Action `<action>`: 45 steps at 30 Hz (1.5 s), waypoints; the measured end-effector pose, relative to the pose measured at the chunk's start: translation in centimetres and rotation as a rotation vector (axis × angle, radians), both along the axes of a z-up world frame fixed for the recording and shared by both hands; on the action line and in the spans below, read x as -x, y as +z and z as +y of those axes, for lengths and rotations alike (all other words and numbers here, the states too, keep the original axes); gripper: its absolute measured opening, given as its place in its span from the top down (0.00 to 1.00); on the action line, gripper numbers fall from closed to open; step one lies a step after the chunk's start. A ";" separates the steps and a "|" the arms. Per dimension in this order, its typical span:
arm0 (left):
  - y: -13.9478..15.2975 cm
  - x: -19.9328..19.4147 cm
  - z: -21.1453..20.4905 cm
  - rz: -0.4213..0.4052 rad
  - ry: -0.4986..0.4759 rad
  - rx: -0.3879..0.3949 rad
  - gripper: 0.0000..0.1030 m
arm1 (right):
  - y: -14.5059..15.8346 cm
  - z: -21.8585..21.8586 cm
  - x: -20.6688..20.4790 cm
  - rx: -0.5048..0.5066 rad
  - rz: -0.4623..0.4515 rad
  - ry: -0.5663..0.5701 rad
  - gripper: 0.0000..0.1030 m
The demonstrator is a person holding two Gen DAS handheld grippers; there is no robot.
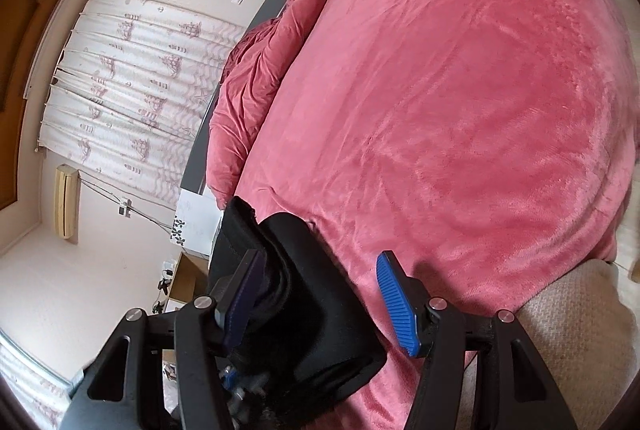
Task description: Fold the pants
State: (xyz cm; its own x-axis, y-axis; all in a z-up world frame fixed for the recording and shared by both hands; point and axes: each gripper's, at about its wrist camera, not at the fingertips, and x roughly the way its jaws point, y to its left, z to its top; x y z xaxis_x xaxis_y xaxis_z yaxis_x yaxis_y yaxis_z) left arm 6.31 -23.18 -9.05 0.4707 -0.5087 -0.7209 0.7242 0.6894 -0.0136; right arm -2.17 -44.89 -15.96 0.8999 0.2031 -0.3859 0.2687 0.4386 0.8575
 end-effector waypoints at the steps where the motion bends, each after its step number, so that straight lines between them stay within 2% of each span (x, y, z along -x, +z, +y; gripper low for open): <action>1: 0.0 0.4 -0.1 -0.008 -0.009 -0.003 0.57 | 0.2 0.1 0.0 0.019 0.005 -0.002 0.41; 4: 0.6 2.2 0.1 0.009 -0.065 0.020 0.50 | 1.3 0.9 0.0 0.102 0.007 0.008 0.41; 7: 2.0 3.4 2.1 0.081 -0.103 0.131 0.49 | 2.2 1.8 -0.1 0.182 0.007 0.017 0.39; 8: 2.4 3.4 3.3 0.105 -0.086 0.165 0.49 | 2.5 2.0 -0.1 0.203 0.005 0.024 0.38; 12: 3.6 2.4 9.1 0.123 0.110 0.265 0.49 | 3.0 2.9 -0.3 0.247 0.004 0.060 0.37; 15: 4.3 1.6 13.6 0.083 0.256 0.311 0.49 | 3.5 3.8 -0.4 0.276 0.010 0.113 0.37; 18: 4.3 1.1 18.2 0.034 0.415 0.305 0.49 | 3.9 4.8 -1.1 0.318 0.061 0.171 0.37; 21: 2.8 0.1 21.0 0.076 0.509 0.281 0.49 | 4.3 6.1 -1.8 0.375 0.104 0.233 0.42; 23: 1.4 -0.2 21.7 0.116 0.535 0.253 0.49 | 4.4 7.0 -2.6 0.424 0.141 0.285 0.64; 24: 0.7 -0.3 21.9 0.129 0.550 0.230 0.49 | 4.4 7.5 -2.9 0.447 0.156 0.301 0.70; 25: 0.4 -0.2 21.9 0.130 0.553 0.226 0.49 | 4.4 8.1 -3.3 0.501 0.189 0.325 0.84; 27: 0.2 0.2 22.2 0.127 0.552 0.229 0.49 | 4.5 8.8 -3.8 0.582 0.249 0.361 0.87; 31: 0.3 0.1 21.8 0.114 0.533 0.225 0.49 | 5.4 8.5 -3.2 0.604 0.302 0.354 0.93; 33: 0.3 0.1 21.4 0.113 0.527 0.214 0.47 | 5.6 8.3 -2.6 0.613 0.322 0.332 0.99; 37: -0.6 -0.7 21.4 0.140 0.535 0.204 0.41 | 4.0 8.7 -2.6 0.641 0.379 0.345 1.00; 42: -0.8 -0.7 22.1 0.185 0.552 0.240 0.39 | 3.8 8.3 -2.9 0.617 0.379 0.369 0.99; 45: 0.2 -0.5 22.8 0.195 0.566 0.281 0.40 | 5.5 7.9 -2.4 0.612 0.311 0.358 0.96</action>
